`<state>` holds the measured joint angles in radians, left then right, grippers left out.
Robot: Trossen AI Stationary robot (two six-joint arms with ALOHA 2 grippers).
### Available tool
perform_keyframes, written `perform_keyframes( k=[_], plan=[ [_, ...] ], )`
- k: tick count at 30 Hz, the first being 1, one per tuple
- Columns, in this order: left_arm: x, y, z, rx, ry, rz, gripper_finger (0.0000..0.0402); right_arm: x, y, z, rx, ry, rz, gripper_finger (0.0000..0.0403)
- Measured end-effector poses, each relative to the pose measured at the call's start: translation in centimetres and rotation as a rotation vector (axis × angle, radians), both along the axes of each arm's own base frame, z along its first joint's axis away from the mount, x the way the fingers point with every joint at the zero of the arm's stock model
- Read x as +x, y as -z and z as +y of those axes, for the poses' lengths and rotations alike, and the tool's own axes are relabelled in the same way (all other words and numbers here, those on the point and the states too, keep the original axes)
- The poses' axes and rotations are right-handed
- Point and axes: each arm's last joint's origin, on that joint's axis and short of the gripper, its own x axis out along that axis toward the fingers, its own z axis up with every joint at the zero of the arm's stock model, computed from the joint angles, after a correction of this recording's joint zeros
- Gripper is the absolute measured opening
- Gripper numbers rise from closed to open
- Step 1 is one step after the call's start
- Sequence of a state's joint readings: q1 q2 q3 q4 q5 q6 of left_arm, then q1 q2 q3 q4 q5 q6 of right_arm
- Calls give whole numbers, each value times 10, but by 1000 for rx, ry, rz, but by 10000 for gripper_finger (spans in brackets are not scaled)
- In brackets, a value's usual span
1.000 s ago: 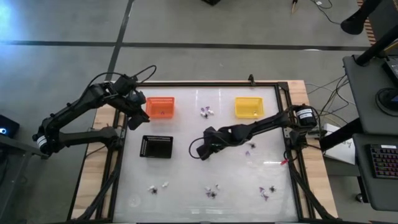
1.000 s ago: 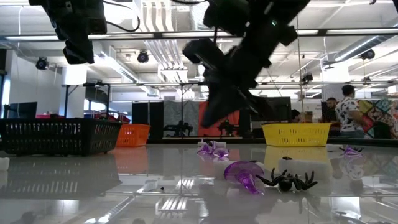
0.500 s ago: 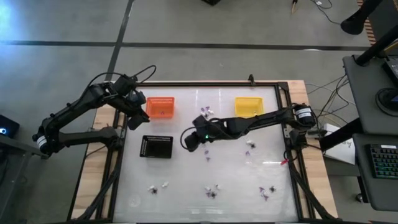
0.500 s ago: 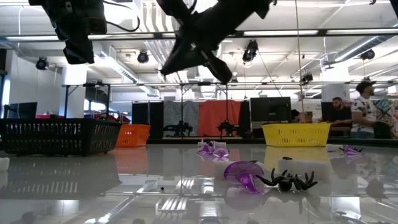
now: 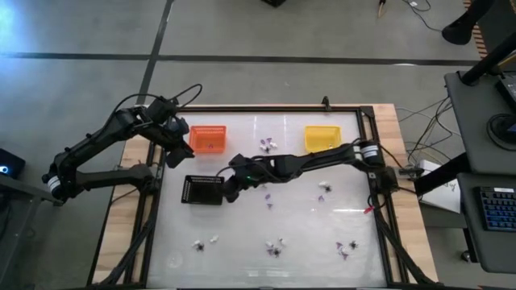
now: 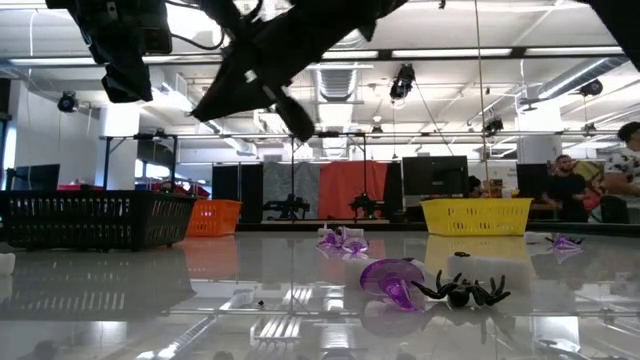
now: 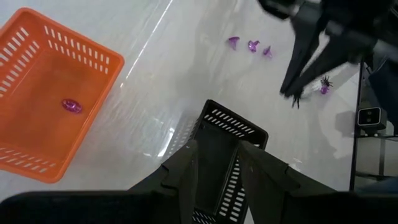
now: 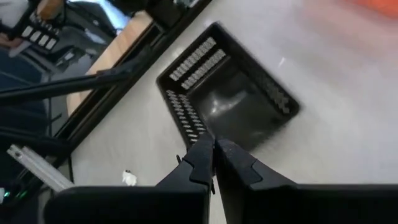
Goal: Sort Halloween decoration
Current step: Put the black spider toy into the black bin
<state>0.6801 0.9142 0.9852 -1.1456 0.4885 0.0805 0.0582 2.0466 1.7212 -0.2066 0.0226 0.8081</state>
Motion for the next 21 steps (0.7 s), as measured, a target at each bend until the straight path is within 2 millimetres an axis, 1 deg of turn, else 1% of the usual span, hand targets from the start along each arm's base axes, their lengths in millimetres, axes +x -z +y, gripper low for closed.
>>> perform_keyframes(
  k=[6,10,13,16,21],
  plan=[
    [0,0,0,-11,-15,1,98,23,7,3,-4,-58,-11,9],
    [0,0,0,-9,-14,0,98,31,8,3,-26,-79,40,9],
    [0,0,0,-4,-8,-1,98,34,5,-2,-48,-85,57,9],
    [0,0,0,-4,-7,-2,98,36,1,-9,-50,-71,33,9],
    [1,-1,1,8,-8,-18,98,37,1,-24,-19,-21,34,9]
  ],
)
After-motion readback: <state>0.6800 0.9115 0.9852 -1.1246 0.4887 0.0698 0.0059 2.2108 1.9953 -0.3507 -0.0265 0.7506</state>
